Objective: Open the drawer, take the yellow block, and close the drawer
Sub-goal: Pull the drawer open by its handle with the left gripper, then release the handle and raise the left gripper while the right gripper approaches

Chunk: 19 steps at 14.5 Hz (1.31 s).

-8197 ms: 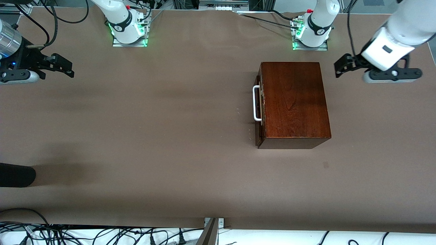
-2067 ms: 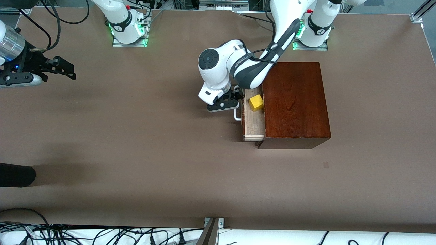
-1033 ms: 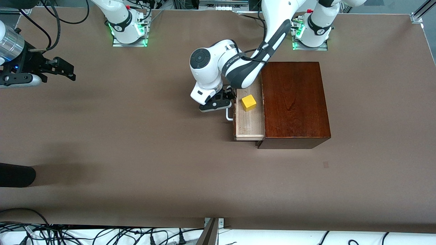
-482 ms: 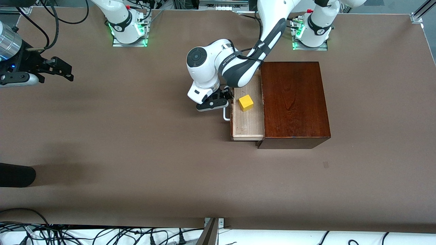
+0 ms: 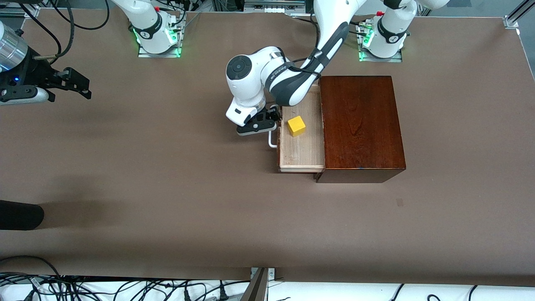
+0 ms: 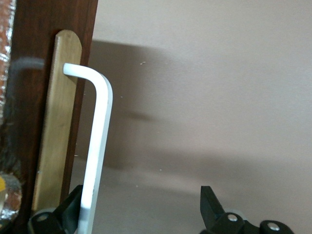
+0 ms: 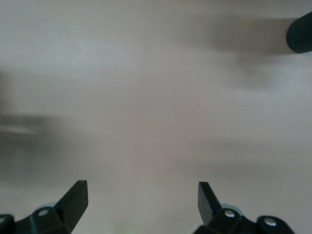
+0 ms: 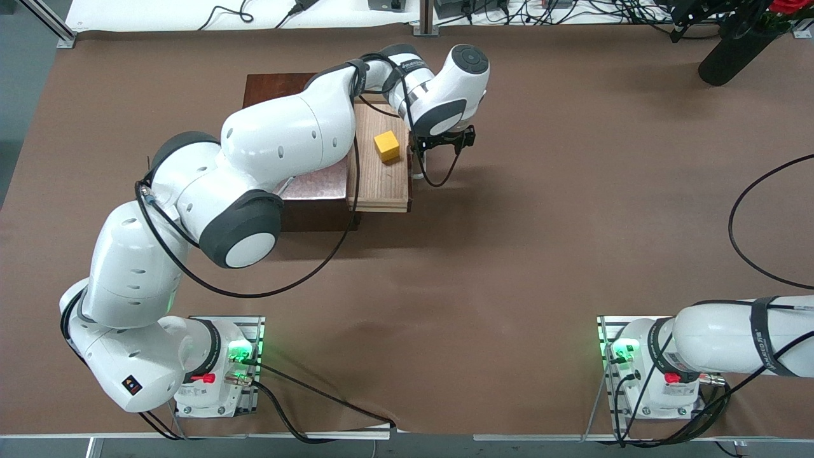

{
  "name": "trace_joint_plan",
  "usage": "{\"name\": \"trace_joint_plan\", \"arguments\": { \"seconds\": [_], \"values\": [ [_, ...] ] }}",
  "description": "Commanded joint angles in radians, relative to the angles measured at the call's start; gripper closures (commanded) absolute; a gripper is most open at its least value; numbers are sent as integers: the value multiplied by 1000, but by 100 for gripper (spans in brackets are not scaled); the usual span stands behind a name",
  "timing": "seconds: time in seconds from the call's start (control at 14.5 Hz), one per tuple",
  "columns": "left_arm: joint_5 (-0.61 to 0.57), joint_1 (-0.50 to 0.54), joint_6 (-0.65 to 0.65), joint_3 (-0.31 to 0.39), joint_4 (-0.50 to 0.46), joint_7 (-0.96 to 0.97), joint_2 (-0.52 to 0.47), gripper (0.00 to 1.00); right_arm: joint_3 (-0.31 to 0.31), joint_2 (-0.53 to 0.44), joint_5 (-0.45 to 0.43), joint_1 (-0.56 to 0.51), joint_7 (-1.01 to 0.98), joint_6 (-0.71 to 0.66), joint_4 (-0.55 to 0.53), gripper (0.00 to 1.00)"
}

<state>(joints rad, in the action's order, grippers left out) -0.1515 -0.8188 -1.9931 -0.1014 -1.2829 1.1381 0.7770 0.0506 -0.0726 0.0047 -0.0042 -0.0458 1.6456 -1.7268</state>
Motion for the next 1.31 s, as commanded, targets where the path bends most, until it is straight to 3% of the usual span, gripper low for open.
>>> {"name": "trace_joint_plan", "arguments": {
  "seconds": [0.0,0.34,0.69,1.24],
  "values": [
    [92,-39,-81,-23,102,49,73,0,0,14,-3,-3,-8,-12,30,0],
    [75,-28,-67,-21,80,35,51,0,0,30,-3,-3,-12,-13,30,0],
    [75,-8,48,-20,31,29,-8,0,2,22,-11,-2,-3,-26,30,0],
    [87,18,220,-23,31,-29,-113,0,8,40,-11,-2,-3,-27,30,0]
  ]
}}
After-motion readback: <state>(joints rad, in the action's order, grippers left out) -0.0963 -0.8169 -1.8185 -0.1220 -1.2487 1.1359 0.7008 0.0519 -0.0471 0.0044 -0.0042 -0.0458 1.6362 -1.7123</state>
